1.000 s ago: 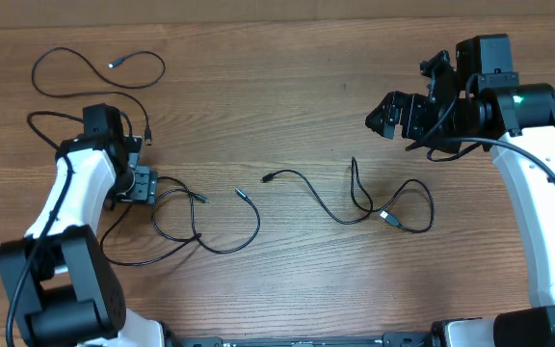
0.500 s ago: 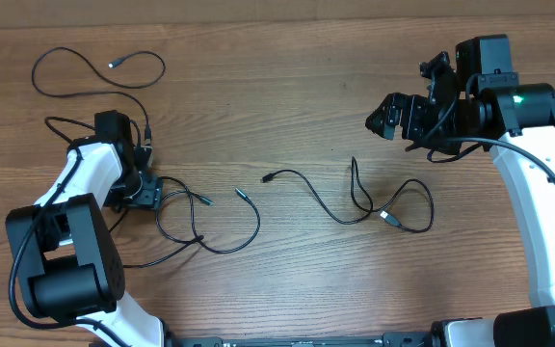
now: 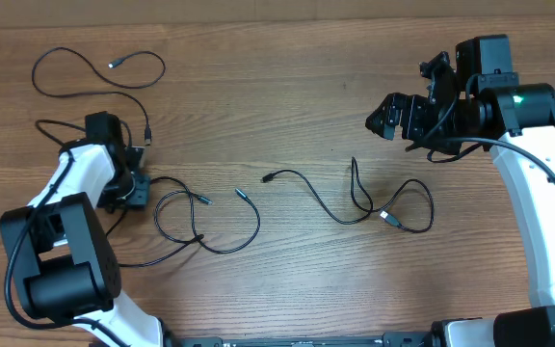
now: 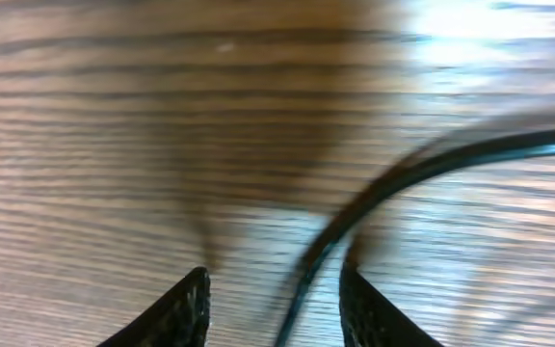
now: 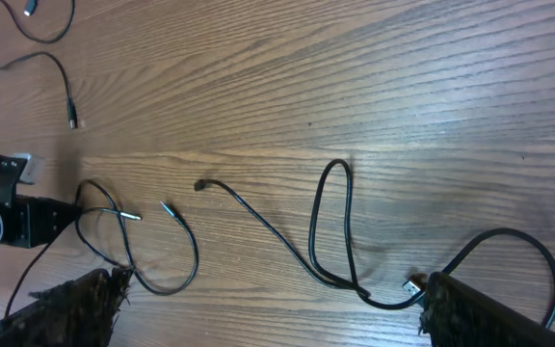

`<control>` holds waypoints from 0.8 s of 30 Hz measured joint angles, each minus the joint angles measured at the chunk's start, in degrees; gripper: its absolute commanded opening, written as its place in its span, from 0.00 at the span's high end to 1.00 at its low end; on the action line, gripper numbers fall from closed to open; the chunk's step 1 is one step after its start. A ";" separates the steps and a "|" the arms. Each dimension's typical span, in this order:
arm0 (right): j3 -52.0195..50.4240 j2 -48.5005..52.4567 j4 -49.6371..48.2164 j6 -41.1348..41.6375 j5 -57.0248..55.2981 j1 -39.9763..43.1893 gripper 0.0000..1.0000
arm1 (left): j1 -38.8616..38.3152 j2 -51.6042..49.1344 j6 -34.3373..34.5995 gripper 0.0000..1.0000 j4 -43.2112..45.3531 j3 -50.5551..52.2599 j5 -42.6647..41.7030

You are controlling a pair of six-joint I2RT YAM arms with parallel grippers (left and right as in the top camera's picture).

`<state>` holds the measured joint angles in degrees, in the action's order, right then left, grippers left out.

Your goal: Untangle cables

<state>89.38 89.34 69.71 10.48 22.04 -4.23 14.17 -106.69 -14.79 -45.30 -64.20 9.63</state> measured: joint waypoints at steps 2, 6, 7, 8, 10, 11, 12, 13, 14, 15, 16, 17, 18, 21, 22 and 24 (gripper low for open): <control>0.00 0.00 0.00 0.02 -0.02 0.00 0.00 | 1.46 0.00 0.00 0.57 0.17 0.00 -0.66; 0.00 0.00 -0.04 0.00 -0.02 0.02 0.00 | 3.26 -0.04 0.09 0.70 0.17 0.00 -2.58; 0.00 -0.02 -0.02 0.00 -0.04 0.00 0.00 | 3.52 -0.07 0.02 0.70 0.15 0.00 -2.99; 0.00 0.00 -0.04 0.02 0.00 0.00 0.00 | 3.61 -0.09 0.13 0.71 0.15 0.00 -3.21; 0.00 -0.02 -0.04 0.00 -0.04 0.00 0.00 | 3.61 -0.11 0.22 0.71 0.17 0.00 -3.48; 0.00 0.00 -0.02 0.02 -0.02 0.00 0.01 | 3.61 -0.11 0.20 0.70 0.37 0.00 -3.74; 0.00 0.00 -0.09 0.04 -0.02 0.00 0.00 | 3.61 -0.11 0.22 0.66 0.70 0.00 -4.15; 0.00 -0.02 -0.02 0.02 -0.02 0.00 0.00 | 3.61 -0.11 0.22 0.65 1.18 0.00 -4.92; 0.00 0.00 0.00 0.02 -0.02 0.00 0.00 | 3.61 -0.13 0.24 0.65 1.68 0.00 -5.73; 0.00 0.00 -0.04 -0.02 -0.04 0.00 0.01 | 3.61 -0.13 0.22 0.65 1.88 0.00 -6.19; 0.00 -0.02 -0.04 0.02 0.00 0.00 0.00 | 3.61 -0.13 0.22 0.64 2.12 0.00 -6.71; 0.00 0.00 -0.04 0.02 -0.02 0.00 0.00 | 3.61 -0.15 0.22 0.63 2.40 0.00 -7.58; 0.00 0.00 -0.02 0.00 0.00 0.00 0.00 | 3.61 -0.15 0.22 0.62 2.60 0.00 -8.02; 0.00 0.00 -0.04 0.00 -0.02 0.00 0.00 | 3.61 -0.24 0.22 0.61 3.21 0.00 -10.23; 0.00 0.00 -0.02 0.00 -0.02 0.00 0.00 | 3.61 -0.24 0.22 0.62 3.21 0.00 -10.62; 0.00 0.00 -0.04 0.02 -0.02 0.00 0.00 | 3.61 -0.24 0.24 0.64 3.21 0.00 -10.75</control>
<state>89.38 89.34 69.67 10.50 22.02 -4.23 17.78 -106.94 -14.55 -42.09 -64.20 -1.13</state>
